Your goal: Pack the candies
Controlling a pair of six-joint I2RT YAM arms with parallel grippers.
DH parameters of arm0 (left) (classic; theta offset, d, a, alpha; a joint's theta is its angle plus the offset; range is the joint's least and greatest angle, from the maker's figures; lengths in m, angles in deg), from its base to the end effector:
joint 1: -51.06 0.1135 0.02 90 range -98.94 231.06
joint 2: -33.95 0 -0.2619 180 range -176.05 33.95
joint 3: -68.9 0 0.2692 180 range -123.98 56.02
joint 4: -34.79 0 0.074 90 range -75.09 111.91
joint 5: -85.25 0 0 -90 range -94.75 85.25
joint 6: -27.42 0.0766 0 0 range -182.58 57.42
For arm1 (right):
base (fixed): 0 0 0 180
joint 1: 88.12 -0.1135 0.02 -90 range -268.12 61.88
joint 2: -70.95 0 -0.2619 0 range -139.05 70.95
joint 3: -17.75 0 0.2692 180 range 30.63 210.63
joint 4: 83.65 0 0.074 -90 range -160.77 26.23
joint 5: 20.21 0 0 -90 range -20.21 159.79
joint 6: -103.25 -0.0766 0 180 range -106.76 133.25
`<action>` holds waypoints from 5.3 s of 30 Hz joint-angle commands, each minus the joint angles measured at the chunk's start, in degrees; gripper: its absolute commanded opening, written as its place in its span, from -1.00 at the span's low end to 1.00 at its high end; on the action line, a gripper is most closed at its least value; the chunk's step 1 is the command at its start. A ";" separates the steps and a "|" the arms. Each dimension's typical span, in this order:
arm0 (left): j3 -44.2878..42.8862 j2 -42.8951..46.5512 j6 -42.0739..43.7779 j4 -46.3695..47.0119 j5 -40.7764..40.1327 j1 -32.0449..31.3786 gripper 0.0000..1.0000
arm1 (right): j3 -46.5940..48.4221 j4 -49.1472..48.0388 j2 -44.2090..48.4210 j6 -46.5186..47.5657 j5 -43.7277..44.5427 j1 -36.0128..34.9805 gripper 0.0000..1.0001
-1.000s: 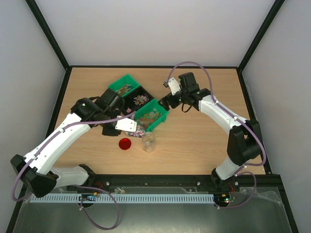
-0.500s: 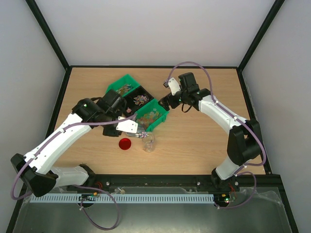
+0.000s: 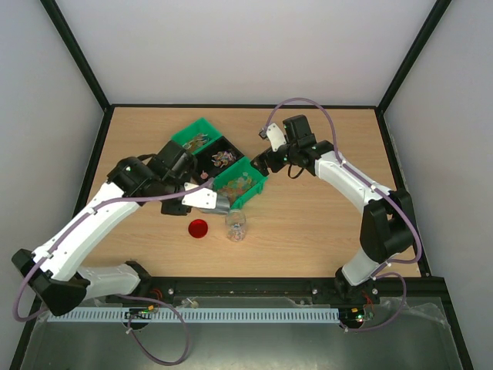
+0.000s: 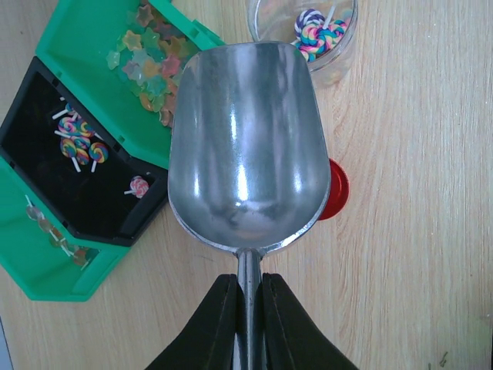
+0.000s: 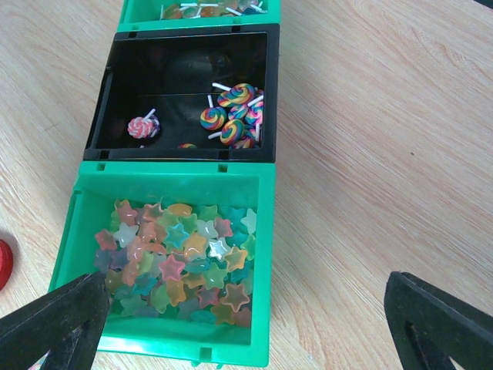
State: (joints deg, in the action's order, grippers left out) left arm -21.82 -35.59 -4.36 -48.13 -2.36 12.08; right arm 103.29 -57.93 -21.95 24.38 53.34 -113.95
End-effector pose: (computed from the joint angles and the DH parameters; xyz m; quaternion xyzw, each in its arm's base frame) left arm 0.1929 -0.1602 0.3235 0.7306 0.6373 0.0208 0.2440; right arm 0.3720 0.2042 0.2601 -0.3405 0.8036 0.1851 0.4517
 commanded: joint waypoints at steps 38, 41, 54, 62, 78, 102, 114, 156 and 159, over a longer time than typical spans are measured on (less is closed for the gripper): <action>-24.60 -40.15 -10.31 -4.18 -13.61 16.05 -0.95 | 0.90 -3.25 -14.82 -0.99 16.90 -9.32 0.07; -24.02 -41.99 -10.53 -4.18 -13.13 15.25 -0.95 | 0.80 -3.32 -15.22 -0.79 17.43 -10.00 -0.07; -12.02 -42.61 -12.09 9.90 0.97 14.89 -0.95 | -0.88 -4.95 -14.43 0.13 15.83 -10.21 -0.41; 1.24 -37.00 -15.98 29.08 10.87 15.50 -0.95 | -1.74 -5.50 -14.20 1.34 15.14 -10.17 -0.61; 15.47 -28.05 -26.57 52.25 26.48 21.36 -0.95 | -1.75 -5.55 -13.39 1.24 17.11 -10.08 -0.76; 26.47 -14.17 -20.42 53.01 27.75 31.79 -0.95 | -0.47 -5.90 -13.85 -2.06 22.92 -8.95 -0.95; 25.38 -11.43 -14.96 48.54 35.09 35.53 -0.95 | 0.10 -5.68 -13.64 -3.30 23.13 -7.25 -0.71; 20.26 2.29 11.47 13.45 50.48 46.01 -0.95 | 0.60 -2.74 -7.30 -2.10 18.93 -5.74 0.83; 19.89 4.72 15.68 7.99 50.76 46.01 -0.95 | 0.49 -2.66 -6.26 -2.10 18.55 -5.24 0.84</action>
State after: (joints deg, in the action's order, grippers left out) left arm 0.29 -34.28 1.43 -28.33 46.18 57.96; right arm 103.10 -62.83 -31.33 21.89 72.73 -119.98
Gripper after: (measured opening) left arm 0.080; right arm 0.918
